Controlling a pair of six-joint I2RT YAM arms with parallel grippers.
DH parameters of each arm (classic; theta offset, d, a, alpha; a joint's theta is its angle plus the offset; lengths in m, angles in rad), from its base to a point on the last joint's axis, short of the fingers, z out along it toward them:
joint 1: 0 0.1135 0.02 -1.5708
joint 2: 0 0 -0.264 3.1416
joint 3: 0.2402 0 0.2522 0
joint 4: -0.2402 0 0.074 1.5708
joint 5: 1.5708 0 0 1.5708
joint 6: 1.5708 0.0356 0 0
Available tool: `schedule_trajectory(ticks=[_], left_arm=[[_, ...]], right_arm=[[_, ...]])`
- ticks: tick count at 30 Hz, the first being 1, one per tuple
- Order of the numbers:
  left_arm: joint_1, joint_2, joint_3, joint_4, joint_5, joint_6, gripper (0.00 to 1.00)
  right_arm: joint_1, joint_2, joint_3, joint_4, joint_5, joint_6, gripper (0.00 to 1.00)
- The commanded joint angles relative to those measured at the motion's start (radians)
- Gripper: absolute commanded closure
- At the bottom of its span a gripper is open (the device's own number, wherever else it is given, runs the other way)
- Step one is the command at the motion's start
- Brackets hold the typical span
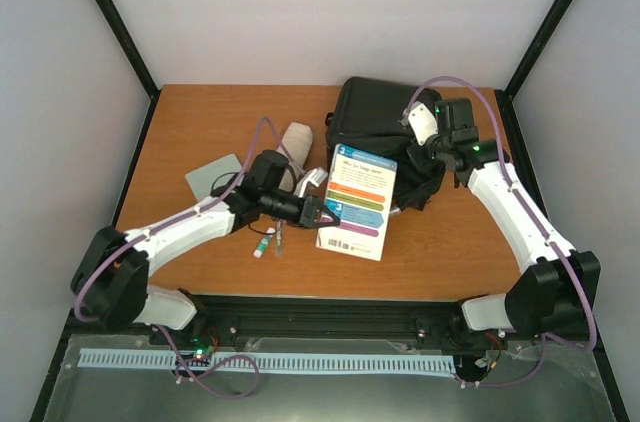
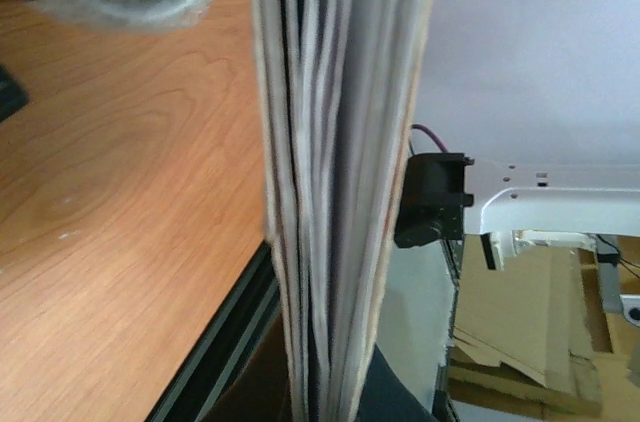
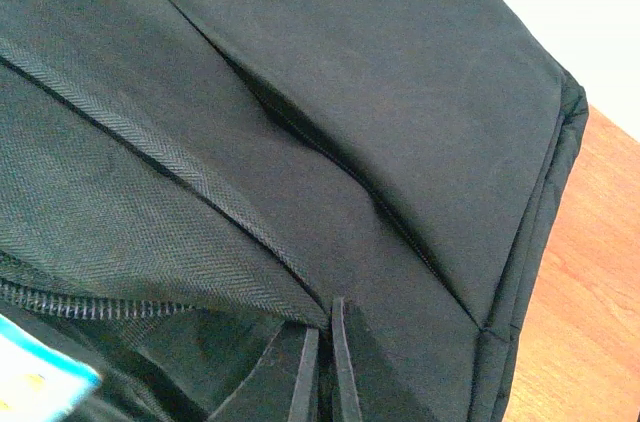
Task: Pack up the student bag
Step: Place the book in the student bag.
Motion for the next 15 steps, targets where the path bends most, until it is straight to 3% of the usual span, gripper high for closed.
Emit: schedule_trajectory(ticks=[1, 7, 15], left_arm=[[-0.045, 0.092, 0.129, 0.188, 0.09, -0.07, 0.99], [-0.049, 0.301, 0.276, 0.219, 0.073, -0.101, 0.99], [-0.048, 0.559, 0.327, 0.402, 0.057, -0.215, 0.99]], right_arm=[[0.002, -0.057, -0.005, 0.054, -0.034, 0.036, 0.97], [0.002, -0.078, 0.061, 0.028, -0.061, 0.008, 0.97], [0.003, -0.129, 0.074, 0.032, -0.077, 0.007, 0.97]])
